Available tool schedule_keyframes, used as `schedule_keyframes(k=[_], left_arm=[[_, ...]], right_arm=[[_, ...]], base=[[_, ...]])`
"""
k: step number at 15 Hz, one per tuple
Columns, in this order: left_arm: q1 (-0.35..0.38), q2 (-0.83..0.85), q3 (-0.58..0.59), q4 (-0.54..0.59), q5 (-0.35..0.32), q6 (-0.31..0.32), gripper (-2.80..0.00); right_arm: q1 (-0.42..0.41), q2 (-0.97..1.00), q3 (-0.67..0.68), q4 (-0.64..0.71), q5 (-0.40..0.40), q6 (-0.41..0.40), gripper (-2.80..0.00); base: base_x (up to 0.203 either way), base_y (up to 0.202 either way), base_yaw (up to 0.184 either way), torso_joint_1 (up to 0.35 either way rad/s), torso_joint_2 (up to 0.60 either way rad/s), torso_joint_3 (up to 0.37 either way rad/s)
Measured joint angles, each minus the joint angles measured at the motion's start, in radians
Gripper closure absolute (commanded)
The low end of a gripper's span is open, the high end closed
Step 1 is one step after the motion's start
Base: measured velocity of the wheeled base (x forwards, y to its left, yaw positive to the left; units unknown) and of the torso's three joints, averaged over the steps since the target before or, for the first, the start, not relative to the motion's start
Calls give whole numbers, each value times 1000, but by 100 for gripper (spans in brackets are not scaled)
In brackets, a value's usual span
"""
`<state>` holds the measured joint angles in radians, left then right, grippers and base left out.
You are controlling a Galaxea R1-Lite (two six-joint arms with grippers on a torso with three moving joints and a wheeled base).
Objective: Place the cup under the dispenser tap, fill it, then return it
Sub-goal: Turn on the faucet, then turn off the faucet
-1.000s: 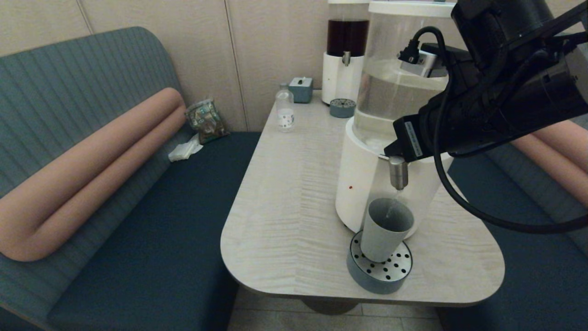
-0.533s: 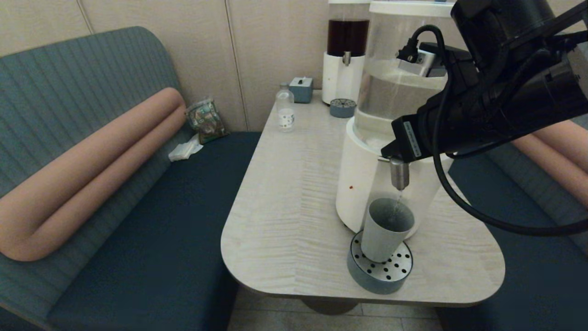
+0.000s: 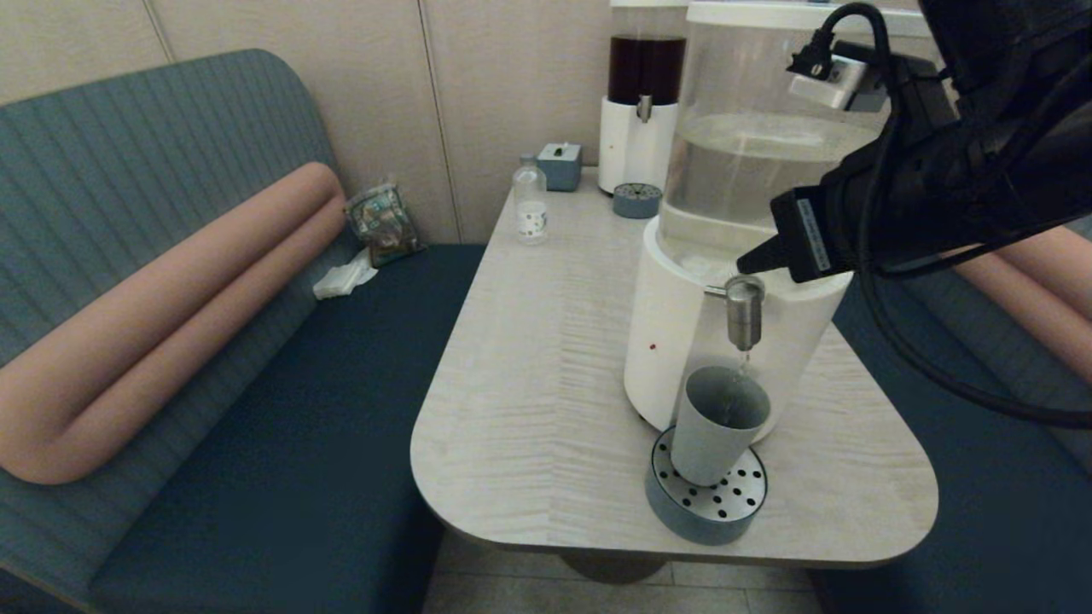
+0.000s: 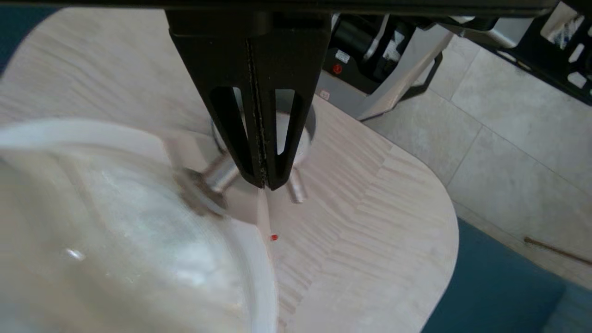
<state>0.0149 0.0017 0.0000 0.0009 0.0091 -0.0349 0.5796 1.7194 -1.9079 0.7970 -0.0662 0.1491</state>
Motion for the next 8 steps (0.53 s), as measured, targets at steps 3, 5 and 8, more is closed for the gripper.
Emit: schedule_keyframes(k=[3,5,8], left_arm=[[0,0,0,0,0,0,0],[0,0,0,0,0,0,0],[0,0,0,0,0,0,0]], right_arm=[[-3,-48,21,3,-3,0,0],[0,-100,55,10,-12,2,0],[-7,-245,148,11,-37,2,0]], base=[[0,0,0,0,0,0],[0,0,0,0,0,0],[0,0,0,0,0,0]])
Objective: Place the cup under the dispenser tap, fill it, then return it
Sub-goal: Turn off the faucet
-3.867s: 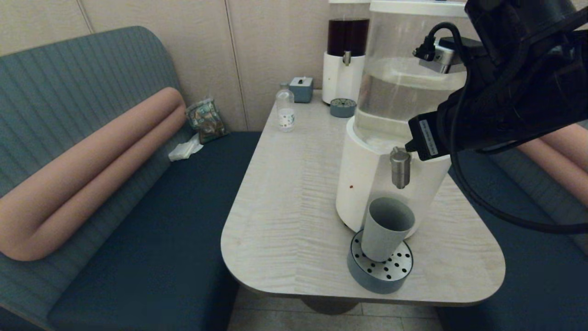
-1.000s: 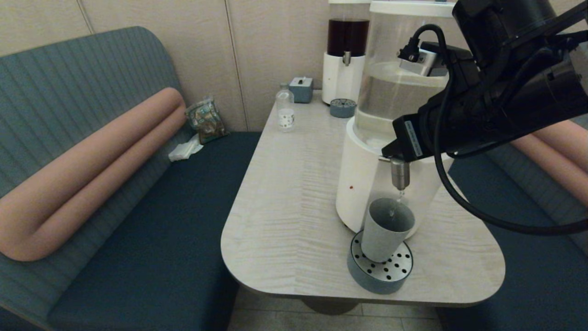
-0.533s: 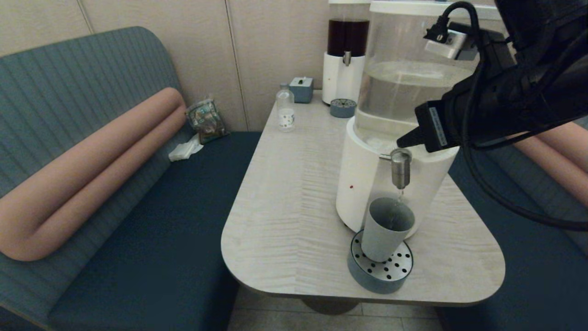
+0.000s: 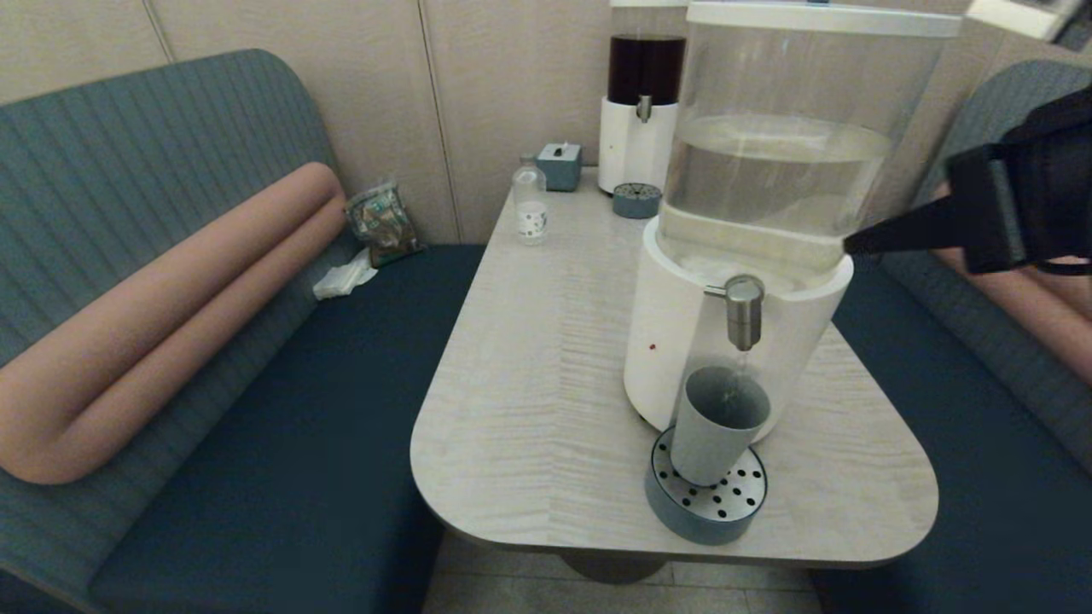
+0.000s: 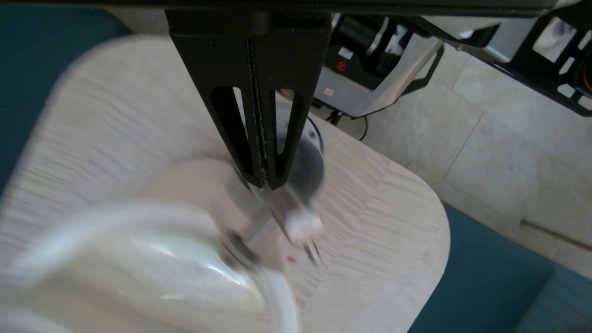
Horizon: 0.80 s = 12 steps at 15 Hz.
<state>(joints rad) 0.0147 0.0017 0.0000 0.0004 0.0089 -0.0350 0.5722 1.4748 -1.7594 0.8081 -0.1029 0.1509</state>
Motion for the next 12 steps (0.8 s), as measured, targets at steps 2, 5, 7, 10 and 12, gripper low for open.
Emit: schedule_keyframes(k=[2,5,7,10,12], left_arm=[[0,0,0,0,0,0,0],[0,0,0,1,0,0,0],[0,0,0,0,1,0,0],[0,0,0,0,0,0,0],[0,0,0,0,0,0,0]], right_arm=[[-43,-131,77,-1,-14,-10,0],[-232,-354,213,-6,38,-47,0],[-373,-515,310,-15,109,-72,0],[-542,-746,423,-26,210,-101,0],[-616,-881,473,-33,268,-120,0]], base=[[0,0,0,0,0,0],[0,0,0,0,0,0],[0,0,0,0,0,0],[0,0,0,0,0,0],[0,0,0,0,0,0]])
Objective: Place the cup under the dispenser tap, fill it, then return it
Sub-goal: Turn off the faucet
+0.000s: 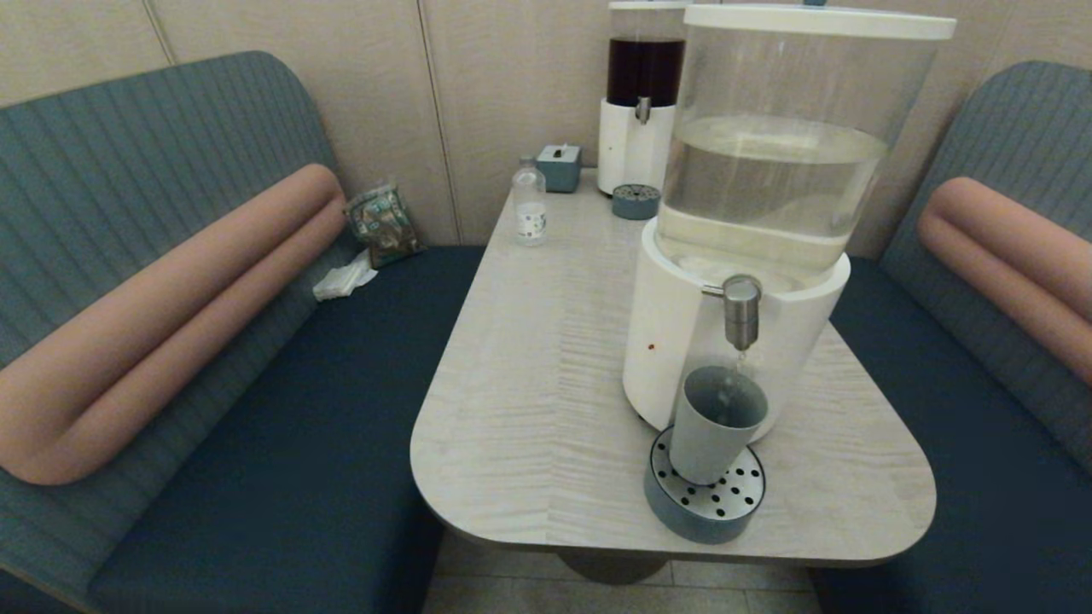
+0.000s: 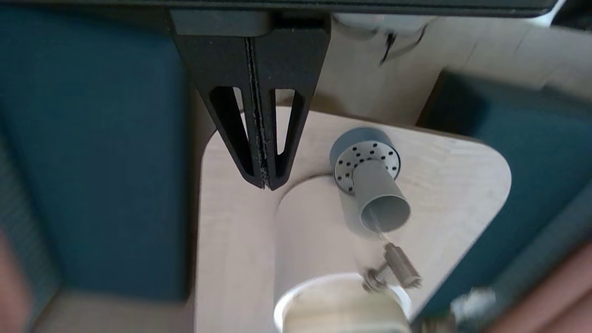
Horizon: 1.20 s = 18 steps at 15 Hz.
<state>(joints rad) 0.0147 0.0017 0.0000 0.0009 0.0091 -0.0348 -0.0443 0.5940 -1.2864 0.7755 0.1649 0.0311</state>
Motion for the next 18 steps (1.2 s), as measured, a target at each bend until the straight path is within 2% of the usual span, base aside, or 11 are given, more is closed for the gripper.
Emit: schedule_keyframes(k=[4,5,8,11,12,14,18], left_arm=[[0,0,0,0,1,0,0],[0,0,0,0,1,0,0],[0,0,0,0,0,0,0],[0,0,0,0,1,-1,0],[0,0,0,0,1,0,0],[0,0,0,-1,1,-1,0],[-1,0,0,-1,1,-1,0]], right_arm=[[-34,-224,129,18,41,-18,0],[-27,-261,156,48,43,-19,0],[68,-328,204,72,42,-29,0],[62,-457,355,26,40,-106,0],[58,-502,426,-15,32,-146,0],[50,-555,569,-186,6,-181,0],[45,-589,857,-702,-35,-287,0]], base=[[0,0,0,0,0,0],[0,0,0,0,0,0],[0,0,0,0,0,0],[0,0,0,0,0,0],[0,0,0,0,0,0],[0,0,0,0,0,0],[0,0,0,0,0,0]])
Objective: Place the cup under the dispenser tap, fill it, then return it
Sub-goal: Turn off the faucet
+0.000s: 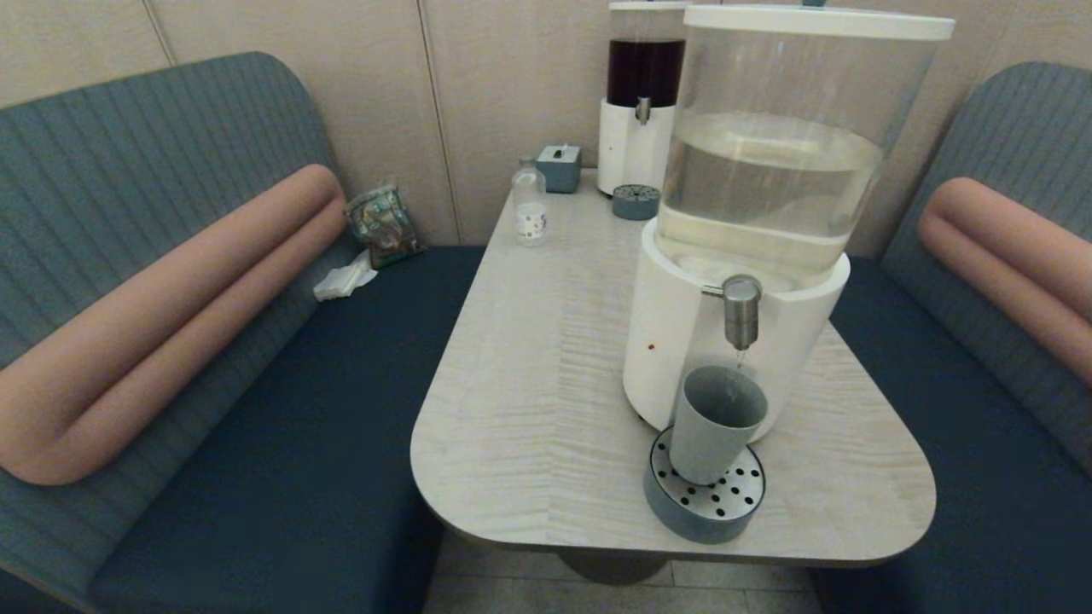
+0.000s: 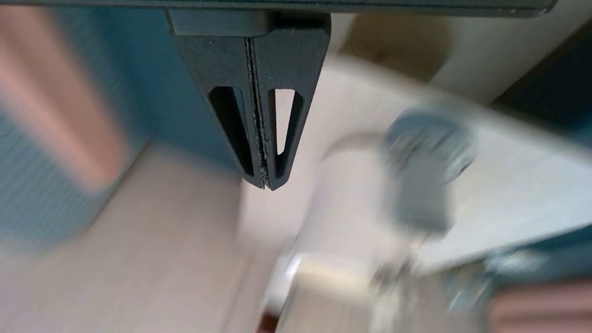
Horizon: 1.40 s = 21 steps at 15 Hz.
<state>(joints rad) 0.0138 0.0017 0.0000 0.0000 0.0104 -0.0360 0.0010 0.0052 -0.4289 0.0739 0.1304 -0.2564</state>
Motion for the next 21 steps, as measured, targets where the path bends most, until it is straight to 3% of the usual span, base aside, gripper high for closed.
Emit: schedule_keyframes(k=[3,7,11,15,19,21], left_arm=[[1,0,0,0,0,0,0],[1,0,0,0,0,0,0],[1,0,0,0,0,0,0],[1,0,0,0,0,1,0],[1,0,0,0,0,0,0],[1,0,0,1,0,1,0]], right_arm=[[-1,-3,107,-218,-12,-30,0],[-1,-5,158,-243,-1,-22,0],[-1,-5,349,-285,-10,-16,0],[-1,-5,420,-154,-37,100,0],[-1,-5,418,-29,-86,117,0],[-1,-5,417,-30,-91,143,0]], base=[[0,0,0,0,0,0],[0,0,0,0,0,0],[0,0,0,0,0,0],[0,0,0,0,0,0],[0,0,0,0,0,0],[0,0,0,0,0,0]])
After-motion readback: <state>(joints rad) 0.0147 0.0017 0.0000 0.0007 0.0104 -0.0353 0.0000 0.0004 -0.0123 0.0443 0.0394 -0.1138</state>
